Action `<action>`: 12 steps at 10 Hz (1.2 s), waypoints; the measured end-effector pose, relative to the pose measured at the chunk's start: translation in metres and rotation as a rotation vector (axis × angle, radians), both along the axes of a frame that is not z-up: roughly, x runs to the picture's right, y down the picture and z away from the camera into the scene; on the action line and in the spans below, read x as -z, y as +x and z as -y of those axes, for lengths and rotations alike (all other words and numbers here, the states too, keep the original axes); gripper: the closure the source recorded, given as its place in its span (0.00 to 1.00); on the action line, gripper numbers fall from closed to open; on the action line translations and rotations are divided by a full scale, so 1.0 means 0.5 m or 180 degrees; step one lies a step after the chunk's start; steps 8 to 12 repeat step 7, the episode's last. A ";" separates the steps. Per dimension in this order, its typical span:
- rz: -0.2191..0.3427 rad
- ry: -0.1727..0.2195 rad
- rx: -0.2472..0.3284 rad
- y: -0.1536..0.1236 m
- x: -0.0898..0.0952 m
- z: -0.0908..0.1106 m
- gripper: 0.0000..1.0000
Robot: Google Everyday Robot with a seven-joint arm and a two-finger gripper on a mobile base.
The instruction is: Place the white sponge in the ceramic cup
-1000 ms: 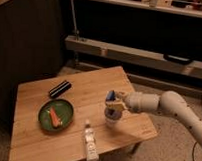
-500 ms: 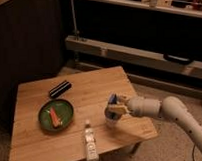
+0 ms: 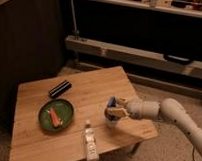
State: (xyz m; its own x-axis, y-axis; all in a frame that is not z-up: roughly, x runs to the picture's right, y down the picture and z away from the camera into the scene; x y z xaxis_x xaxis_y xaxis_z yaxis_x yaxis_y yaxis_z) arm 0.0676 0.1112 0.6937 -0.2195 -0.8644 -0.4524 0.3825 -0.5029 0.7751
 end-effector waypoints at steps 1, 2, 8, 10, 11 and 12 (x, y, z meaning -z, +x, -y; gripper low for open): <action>-0.0021 -0.0007 0.0002 0.002 0.001 -0.002 0.25; -0.0050 -0.0016 0.0001 0.002 0.002 -0.003 0.20; -0.0071 -0.0024 0.0002 0.001 0.002 -0.003 0.20; -0.0071 -0.0024 0.0002 0.001 0.002 -0.003 0.20; -0.0071 -0.0024 0.0002 0.001 0.002 -0.003 0.20; -0.0071 -0.0024 0.0002 0.001 0.002 -0.003 0.20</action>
